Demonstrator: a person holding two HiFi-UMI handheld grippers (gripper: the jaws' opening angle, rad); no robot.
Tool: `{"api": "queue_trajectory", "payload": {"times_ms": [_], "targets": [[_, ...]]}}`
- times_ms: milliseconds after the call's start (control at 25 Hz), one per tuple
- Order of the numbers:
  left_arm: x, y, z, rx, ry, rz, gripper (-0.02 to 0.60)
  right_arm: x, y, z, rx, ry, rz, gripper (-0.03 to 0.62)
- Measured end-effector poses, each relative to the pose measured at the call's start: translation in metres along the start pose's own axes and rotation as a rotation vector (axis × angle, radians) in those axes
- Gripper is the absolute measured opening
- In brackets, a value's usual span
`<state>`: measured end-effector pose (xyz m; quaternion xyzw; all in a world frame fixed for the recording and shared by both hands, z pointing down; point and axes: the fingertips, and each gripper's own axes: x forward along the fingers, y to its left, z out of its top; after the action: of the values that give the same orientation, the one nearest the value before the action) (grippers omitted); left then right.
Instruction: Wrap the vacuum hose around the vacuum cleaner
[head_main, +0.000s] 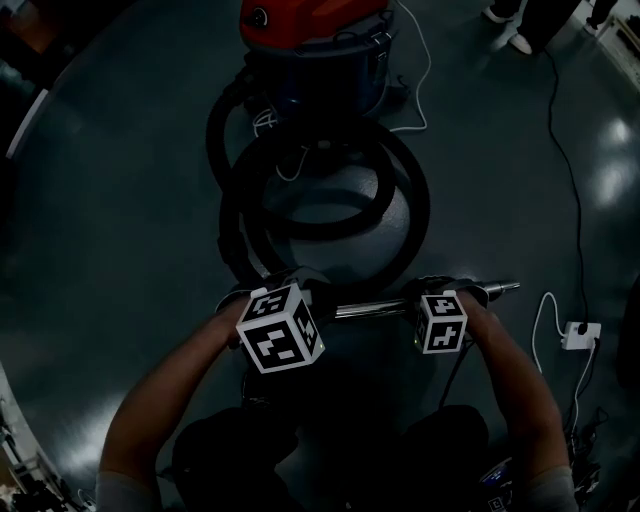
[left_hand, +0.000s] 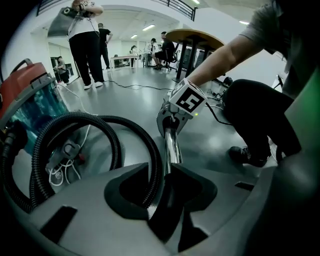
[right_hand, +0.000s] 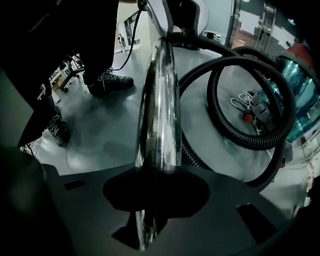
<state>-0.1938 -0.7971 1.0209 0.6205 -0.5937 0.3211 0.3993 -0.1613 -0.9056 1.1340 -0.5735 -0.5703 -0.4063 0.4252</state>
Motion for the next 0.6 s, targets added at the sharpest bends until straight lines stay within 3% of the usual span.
{"api": "queue_trajectory", "payload": {"times_ms": [200, 600], "targets": [[0.027, -0.014, 0.015, 0.065, 0.032, -0.024, 0.132, 0.009, -0.002, -0.002, 0.019, -0.008, 0.037, 0.107], [0.090, -0.019, -0.019, 0.098, 0.154, -0.049, 0.138, 0.043, 0.006, -0.018, 0.068, 0.058, 0.157, 0.106]]}}
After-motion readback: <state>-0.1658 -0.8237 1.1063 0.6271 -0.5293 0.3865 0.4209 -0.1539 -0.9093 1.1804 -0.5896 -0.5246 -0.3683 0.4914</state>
